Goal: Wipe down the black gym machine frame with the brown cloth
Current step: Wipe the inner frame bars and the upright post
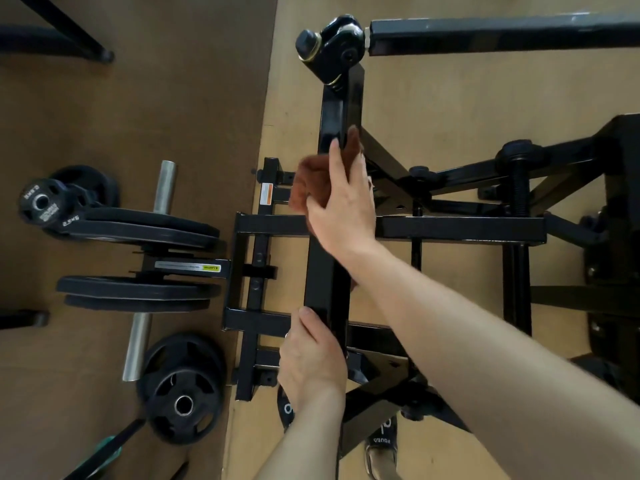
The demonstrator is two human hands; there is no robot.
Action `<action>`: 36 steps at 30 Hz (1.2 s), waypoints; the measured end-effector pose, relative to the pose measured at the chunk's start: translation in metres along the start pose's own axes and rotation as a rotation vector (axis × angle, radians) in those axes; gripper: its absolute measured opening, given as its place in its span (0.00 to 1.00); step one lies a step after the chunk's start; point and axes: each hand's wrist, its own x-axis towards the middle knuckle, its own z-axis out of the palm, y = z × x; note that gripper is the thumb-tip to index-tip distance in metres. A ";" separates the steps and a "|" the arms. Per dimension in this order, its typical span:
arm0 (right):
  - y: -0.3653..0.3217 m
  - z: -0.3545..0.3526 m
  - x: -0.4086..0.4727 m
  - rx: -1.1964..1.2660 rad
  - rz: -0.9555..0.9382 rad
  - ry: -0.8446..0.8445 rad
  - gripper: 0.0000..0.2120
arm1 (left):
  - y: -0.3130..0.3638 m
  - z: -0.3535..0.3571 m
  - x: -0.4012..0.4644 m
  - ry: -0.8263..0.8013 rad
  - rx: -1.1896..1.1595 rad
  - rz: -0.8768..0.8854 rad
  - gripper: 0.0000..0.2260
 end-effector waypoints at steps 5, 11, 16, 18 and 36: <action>-0.010 -0.009 0.061 0.033 0.062 0.054 0.42 | -0.003 0.001 0.002 -0.001 -0.001 0.022 0.20; -0.004 -0.001 0.014 0.108 0.069 0.033 0.43 | -0.003 0.002 0.002 0.006 0.009 0.009 0.22; 0.005 0.006 -0.043 0.050 -0.001 -0.020 0.41 | 0.001 -0.001 0.002 -0.050 0.030 -0.017 0.23; 0.005 0.003 -0.031 0.047 0.000 -0.015 0.40 | 0.008 -0.007 0.005 -0.073 0.013 0.017 0.22; 0.009 -0.032 0.149 0.311 0.163 -0.071 0.52 | 0.130 0.041 0.101 0.075 0.030 0.170 0.23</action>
